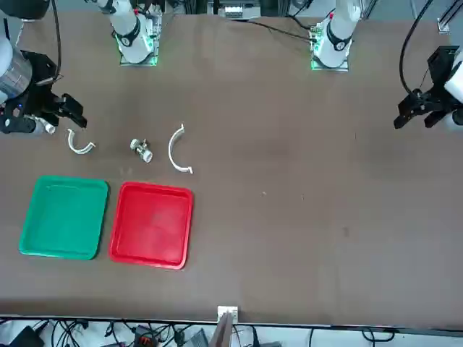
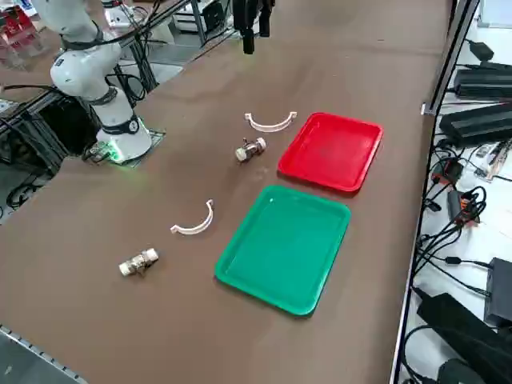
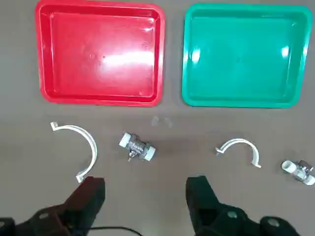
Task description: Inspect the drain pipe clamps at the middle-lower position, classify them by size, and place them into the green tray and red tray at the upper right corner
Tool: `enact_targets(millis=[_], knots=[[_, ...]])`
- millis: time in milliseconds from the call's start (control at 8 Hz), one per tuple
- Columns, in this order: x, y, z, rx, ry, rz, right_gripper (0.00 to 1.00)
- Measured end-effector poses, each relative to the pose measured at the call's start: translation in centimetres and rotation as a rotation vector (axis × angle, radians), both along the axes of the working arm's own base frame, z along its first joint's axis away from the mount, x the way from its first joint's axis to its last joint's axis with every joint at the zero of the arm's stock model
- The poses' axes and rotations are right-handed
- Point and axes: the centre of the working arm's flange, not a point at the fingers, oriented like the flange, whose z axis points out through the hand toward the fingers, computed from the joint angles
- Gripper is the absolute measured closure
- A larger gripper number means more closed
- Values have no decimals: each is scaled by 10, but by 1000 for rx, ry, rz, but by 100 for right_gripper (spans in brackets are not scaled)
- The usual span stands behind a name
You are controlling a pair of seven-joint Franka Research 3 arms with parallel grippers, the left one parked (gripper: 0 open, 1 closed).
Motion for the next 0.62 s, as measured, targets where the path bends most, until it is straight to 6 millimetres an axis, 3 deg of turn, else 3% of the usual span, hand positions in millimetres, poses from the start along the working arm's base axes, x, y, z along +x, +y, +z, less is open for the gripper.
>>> enact_targets(millis=[625], knots=[[-3, 21, 5, 47, 7, 24, 0]])
